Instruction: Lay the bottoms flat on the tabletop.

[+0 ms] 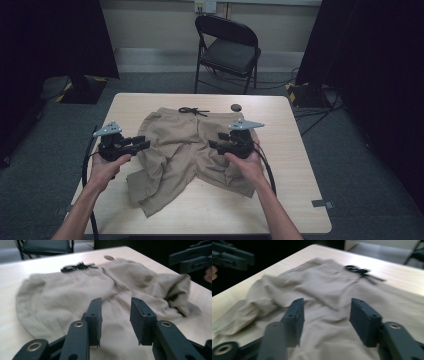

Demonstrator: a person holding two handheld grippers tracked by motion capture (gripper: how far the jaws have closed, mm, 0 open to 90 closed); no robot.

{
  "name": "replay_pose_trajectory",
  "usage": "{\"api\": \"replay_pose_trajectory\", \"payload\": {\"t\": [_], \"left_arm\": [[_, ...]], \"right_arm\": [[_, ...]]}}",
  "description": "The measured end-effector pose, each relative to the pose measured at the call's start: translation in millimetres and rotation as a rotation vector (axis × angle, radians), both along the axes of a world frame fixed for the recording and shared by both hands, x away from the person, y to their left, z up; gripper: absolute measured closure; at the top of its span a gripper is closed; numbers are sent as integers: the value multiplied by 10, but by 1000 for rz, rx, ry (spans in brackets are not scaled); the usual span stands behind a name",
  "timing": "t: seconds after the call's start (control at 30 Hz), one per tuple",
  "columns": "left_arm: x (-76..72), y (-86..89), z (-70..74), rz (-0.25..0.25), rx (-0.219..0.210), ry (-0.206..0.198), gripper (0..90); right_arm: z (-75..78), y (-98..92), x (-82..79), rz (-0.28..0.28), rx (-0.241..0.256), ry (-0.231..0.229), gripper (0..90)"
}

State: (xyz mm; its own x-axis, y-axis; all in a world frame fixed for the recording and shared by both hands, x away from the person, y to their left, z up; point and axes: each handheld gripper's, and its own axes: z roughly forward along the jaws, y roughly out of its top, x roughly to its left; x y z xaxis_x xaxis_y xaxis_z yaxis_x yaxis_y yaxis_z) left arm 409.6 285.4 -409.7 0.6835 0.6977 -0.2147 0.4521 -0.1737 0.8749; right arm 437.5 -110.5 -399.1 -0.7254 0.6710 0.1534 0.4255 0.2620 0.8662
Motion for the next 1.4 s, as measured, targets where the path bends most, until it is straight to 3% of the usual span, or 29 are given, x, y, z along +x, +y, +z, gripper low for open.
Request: {"api": "replay_pose_trajectory", "payload": {"t": [0.03, 0.13, 0.27, 0.3, 0.37, 0.43, 0.57, 0.67, 0.73, 0.77, 0.83, 0.93, 1.03, 1.1, 1.2, 1.4], "left_arm": [[-51, 3, -27, 9, -10, -1, 609], [-178, 2, -136, 8, 13, 11, 585], [-298, 36, -377, 26, -15, 44, 581], [-309, 41, -443, 26, -24, 63, 587], [-318, -5, -528, 19, 19, 95, 562], [-333, -37, -565, 5, -1, 102, 520], [-299, -163, -648, -15, 43, 127, 364], [-274, -202, -680, -13, 51, 132, 318], [-241, -219, -733, -9, 57, 142, 389], [-237, -208, -735, -11, 62, 128, 549], [-223, -164, -723, 2, 61, 118, 739], [-210, -57, -681, 26, 17, 108, 854], [-210, 62, -619, 57, -11, 89, 877], [-218, 191, -564, 89, -54, 74, 884], [-228, 325, -537, 116, -72, 65, 889], [-207, 429, -573, 150, -31, 68, 889]], "right_arm": [[-38, 53, -27, 14, 8, 5, 512], [-177, 216, -108, 58, 24, 33, 569], [-368, 462, -246, 131, 16, 64, 605], [-406, 507, -261, 147, 12, 71, 600], [-513, 629, -285, 165, 2, 91, 576], [-607, 738, -306, 193, 1, 107, 545], [-765, 908, -338, 212, -25, 126, 461], [-852, 977, -345, 207, -55, 121, 452], [-916, 996, -331, 211, -62, 120, 480], [-948, 1006, -322, 208, -77, 121, 496], [-998, 1017, -310, 208, -89, 124, 618], [-999, 1007, -297, 211, -77, 122, 823], [-972, 977, -274, 206, -73, 115, 896], [-946, 928, -257, 189, -73, 112, 900], [-897, 738, -188, 141, -52, 116, 900], [-857, 507, -124, 97, -64, 115, 900]]}}
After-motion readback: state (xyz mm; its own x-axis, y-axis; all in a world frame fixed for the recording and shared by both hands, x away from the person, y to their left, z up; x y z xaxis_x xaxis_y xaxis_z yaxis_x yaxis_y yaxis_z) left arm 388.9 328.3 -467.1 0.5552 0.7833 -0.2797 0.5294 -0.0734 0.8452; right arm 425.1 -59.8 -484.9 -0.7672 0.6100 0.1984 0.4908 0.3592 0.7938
